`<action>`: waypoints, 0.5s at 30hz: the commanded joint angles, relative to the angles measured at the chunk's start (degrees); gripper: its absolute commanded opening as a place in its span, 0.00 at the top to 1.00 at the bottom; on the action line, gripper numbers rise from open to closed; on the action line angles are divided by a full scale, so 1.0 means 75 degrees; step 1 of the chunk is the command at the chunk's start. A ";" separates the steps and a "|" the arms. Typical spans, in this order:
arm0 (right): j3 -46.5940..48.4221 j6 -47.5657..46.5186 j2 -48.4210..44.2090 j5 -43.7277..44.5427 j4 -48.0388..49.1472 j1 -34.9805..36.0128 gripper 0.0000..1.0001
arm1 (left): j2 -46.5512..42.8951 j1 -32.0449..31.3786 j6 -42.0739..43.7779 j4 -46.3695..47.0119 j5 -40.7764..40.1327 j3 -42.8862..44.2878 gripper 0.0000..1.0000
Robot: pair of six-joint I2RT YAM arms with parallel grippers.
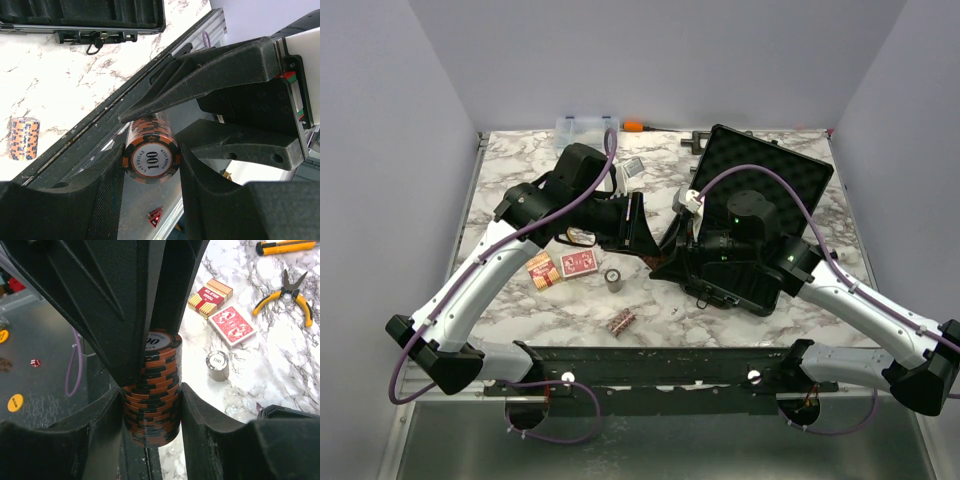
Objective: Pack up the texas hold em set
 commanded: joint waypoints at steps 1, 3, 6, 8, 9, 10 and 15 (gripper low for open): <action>0.0025 0.0114 0.0064 0.0303 0.0106 0.0038 0.70 | -0.0059 -0.0014 -0.0108 0.0276 0.0285 0.0170 1.00; 0.0009 0.0163 0.0076 0.0303 0.0120 0.0038 0.78 | -0.0084 -0.0012 -0.0120 0.0276 0.0197 0.0129 1.00; 0.0009 0.0239 0.0099 0.0292 0.0126 0.0049 0.90 | -0.0103 -0.0003 -0.0128 0.0272 0.0116 0.0069 0.96; -0.0002 0.0293 0.0111 0.0282 0.0126 0.0061 0.95 | -0.0133 -0.0003 -0.0091 0.0275 0.0094 0.0031 0.87; 0.0003 0.0325 0.0105 0.0290 0.0143 0.0061 0.97 | -0.0162 0.0006 -0.0085 0.0279 0.0071 0.0006 0.84; 0.0007 0.0377 0.0108 0.0291 0.0145 0.0061 0.98 | -0.0183 0.0010 -0.0076 0.0292 0.0093 0.0000 0.81; 0.0026 0.0580 0.0077 0.0343 0.0164 0.0096 0.99 | -0.0443 0.0058 -0.0051 0.0462 -0.0245 -0.0104 0.46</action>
